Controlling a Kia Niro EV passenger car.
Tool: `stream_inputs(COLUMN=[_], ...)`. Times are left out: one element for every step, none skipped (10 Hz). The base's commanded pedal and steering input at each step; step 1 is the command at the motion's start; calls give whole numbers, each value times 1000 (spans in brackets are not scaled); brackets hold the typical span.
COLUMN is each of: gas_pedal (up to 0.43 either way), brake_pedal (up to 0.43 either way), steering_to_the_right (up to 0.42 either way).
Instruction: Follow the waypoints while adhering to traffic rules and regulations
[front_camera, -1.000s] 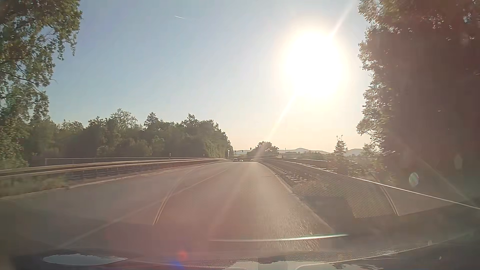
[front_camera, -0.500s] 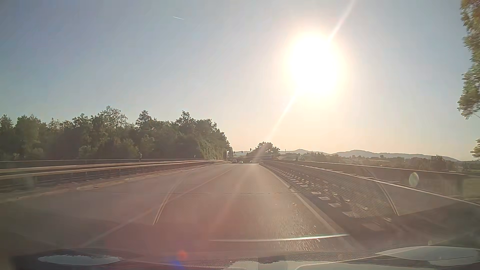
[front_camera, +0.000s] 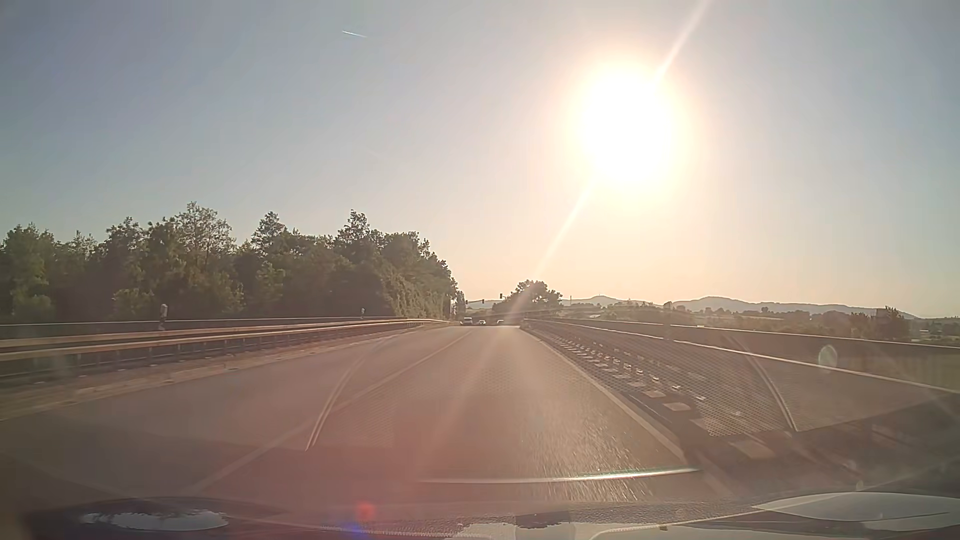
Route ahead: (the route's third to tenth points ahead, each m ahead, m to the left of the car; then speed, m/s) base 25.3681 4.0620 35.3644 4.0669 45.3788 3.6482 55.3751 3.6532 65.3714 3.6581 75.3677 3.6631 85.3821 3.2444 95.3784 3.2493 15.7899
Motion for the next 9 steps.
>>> stream_inputs(gas_pedal=[130,130,118,118,118,118,118,118,118], brake_pedal=[0,0,0,0,0,0,0,0,0], steering_to_the_right=[1,1,1,1,1,1,1,1,1])
